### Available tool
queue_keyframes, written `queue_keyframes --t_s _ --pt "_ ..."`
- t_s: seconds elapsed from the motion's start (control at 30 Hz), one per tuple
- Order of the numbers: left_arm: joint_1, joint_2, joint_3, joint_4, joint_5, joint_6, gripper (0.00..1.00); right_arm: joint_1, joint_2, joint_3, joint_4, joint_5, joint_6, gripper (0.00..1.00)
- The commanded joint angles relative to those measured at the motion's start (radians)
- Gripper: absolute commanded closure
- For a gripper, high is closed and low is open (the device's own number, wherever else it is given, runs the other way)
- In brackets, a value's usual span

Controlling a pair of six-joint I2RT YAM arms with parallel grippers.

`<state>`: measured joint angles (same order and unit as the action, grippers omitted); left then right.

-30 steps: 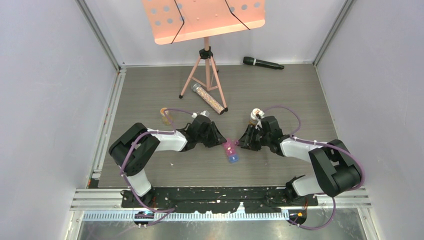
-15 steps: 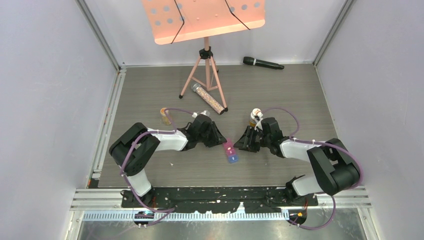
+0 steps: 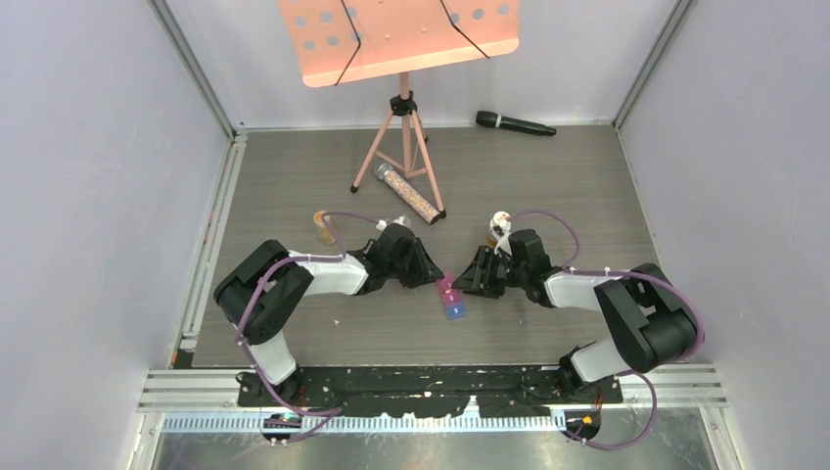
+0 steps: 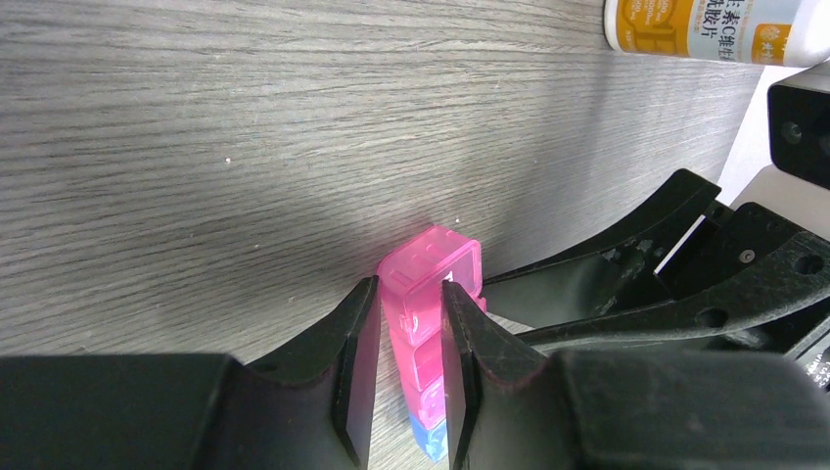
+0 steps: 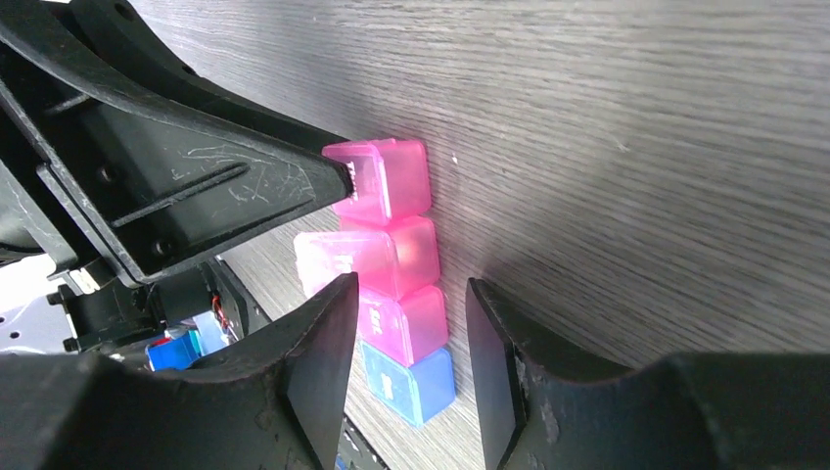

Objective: Sort the pills into containers

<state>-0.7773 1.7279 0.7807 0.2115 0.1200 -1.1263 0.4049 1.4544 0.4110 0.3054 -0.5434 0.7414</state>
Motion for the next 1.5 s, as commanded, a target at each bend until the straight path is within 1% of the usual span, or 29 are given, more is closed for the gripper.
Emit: queue_keyframes --t_s 0.0,0.23,0.37,0.47,0.6,0.67,0.73,0.83,0.97,1.13,1.17,1.33,1.47 --pt "-0.014 0.040 -0.020 -0.109 -0.045 0.018 0.80 0.037 0.036 0.049 -0.031 0.005 -0.043 0.48" --pt "-0.013 0.033 -0.028 -0.090 -0.044 0.024 0.80 0.097 0.053 0.116 -0.141 0.122 -0.073 0.49" --pt "-0.013 0.032 -0.032 -0.079 -0.037 0.024 0.80 0.120 0.059 0.137 -0.214 0.197 -0.091 0.52" --pt "-0.013 0.030 -0.032 -0.074 -0.034 0.025 0.79 0.125 0.067 0.138 -0.226 0.229 -0.096 0.56" --pt "-0.013 0.028 -0.036 -0.068 -0.025 0.025 0.79 0.132 0.091 0.140 -0.240 0.256 -0.100 0.56" --pt "-0.013 0.016 -0.044 -0.060 -0.026 0.026 0.76 0.134 0.099 0.138 -0.251 0.276 -0.101 0.58" --pt "-0.013 -0.005 -0.057 -0.045 -0.032 0.034 0.72 0.137 0.102 0.133 -0.249 0.285 -0.093 0.60" --pt "-0.013 -0.042 -0.057 -0.050 -0.049 0.061 0.66 0.136 0.097 0.121 -0.234 0.284 -0.081 0.65" --pt "-0.013 -0.090 -0.056 -0.052 -0.069 0.096 0.62 0.136 0.088 0.110 -0.215 0.276 -0.063 0.69" --pt "-0.013 -0.120 -0.107 0.077 -0.046 0.166 0.64 0.135 0.099 0.116 -0.220 0.269 -0.043 0.72" --pt "-0.012 -0.119 -0.124 0.110 -0.036 0.174 0.66 0.136 0.106 0.118 -0.220 0.267 -0.037 0.72" --pt "-0.011 -0.095 -0.181 0.265 0.026 0.161 0.66 0.135 0.115 0.114 -0.209 0.260 -0.031 0.73" --pt "-0.011 -0.091 -0.194 0.305 0.038 0.156 0.66 0.135 0.119 0.117 -0.204 0.257 -0.028 0.73"
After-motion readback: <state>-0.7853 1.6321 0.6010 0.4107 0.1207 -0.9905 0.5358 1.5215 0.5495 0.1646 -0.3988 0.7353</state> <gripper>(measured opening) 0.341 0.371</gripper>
